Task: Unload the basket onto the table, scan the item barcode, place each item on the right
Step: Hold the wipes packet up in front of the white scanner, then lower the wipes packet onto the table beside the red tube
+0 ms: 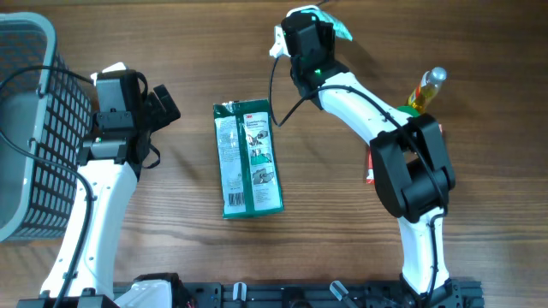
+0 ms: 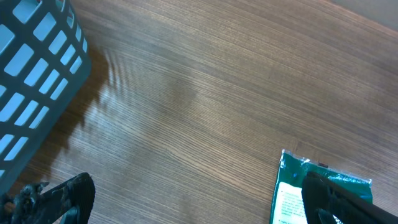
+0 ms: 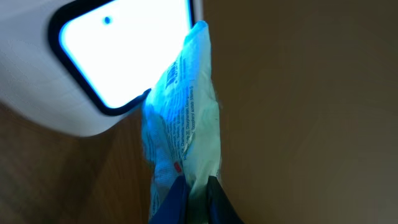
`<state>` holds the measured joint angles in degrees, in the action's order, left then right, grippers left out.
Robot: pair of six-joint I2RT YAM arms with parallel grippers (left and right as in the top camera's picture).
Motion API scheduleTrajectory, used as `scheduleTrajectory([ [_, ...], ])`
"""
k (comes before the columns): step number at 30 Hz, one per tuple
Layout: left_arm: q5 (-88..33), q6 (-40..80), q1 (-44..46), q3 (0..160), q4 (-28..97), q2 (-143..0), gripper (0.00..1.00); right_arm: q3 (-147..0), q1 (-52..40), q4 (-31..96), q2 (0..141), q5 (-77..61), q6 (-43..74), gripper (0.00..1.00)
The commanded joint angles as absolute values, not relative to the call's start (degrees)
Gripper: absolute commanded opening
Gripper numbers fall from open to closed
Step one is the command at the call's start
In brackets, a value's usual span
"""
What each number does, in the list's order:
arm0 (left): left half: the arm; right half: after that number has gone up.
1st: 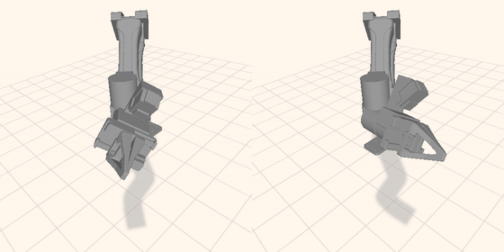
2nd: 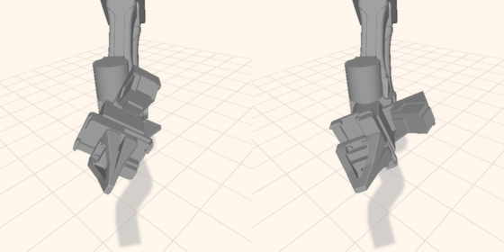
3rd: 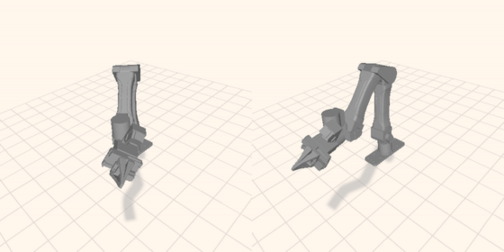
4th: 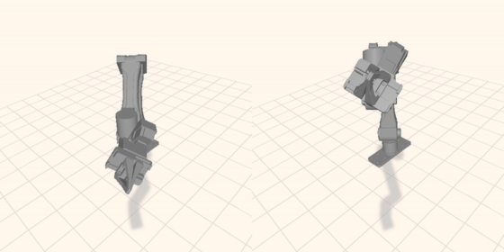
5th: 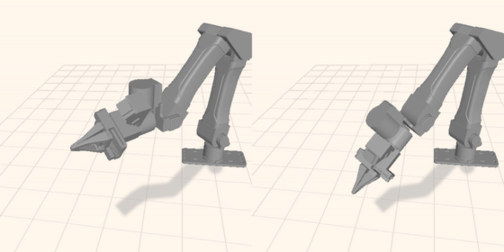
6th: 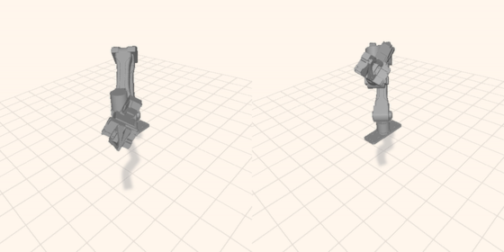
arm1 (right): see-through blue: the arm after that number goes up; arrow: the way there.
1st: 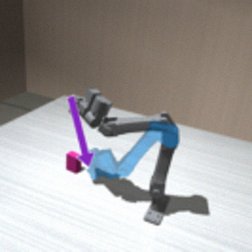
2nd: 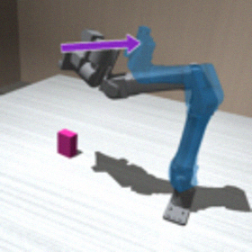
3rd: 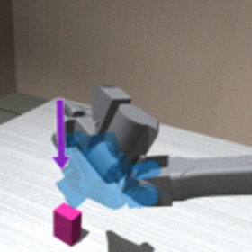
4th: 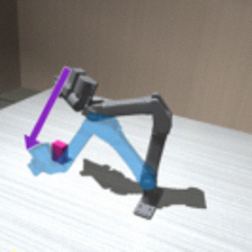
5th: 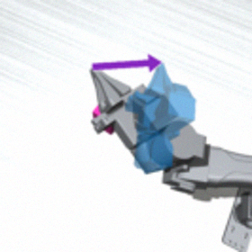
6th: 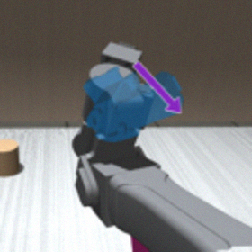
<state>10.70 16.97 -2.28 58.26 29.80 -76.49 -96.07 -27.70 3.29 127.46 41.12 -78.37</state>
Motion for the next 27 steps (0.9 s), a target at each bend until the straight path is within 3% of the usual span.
scheduleTrajectory([
  [1,11.2,16.3,-2.5,58.8,29.7,-76.2,1.0,-96.6,-28.4,6.5,128.1,40.6,-79.5,0.05],
  [6,11.2,16.3,-2.5,58.8,29.7,-76.2,1.0,-96.6,-28.4,6.9,128.1,40.7,-79.5,0.04],
  [15,11.2,16.3,-2.5,58.8,29.7,-76.2,1.0,-96.7,-28.4,8.1,116.8,42.6,-63.4,0.04],
  [19,11.2,16.3,-2.5,58.8,29.7,-76.2,1.0,-96.6,-28.4,24.1,108.0,37.3,-45.5,0.04],
  [23,11.2,16.3,-2.5,58.8,29.7,-76.2,1.0,-96.7,-27.1,48.8,101.8,15.6,-23.2,0.04],
  [27,11.2,16.3,-2.5,58.8,29.7,-76.2,1.0,-95.5,-25.1,68.0,101.9,2.7,-14.3,0.04],
])
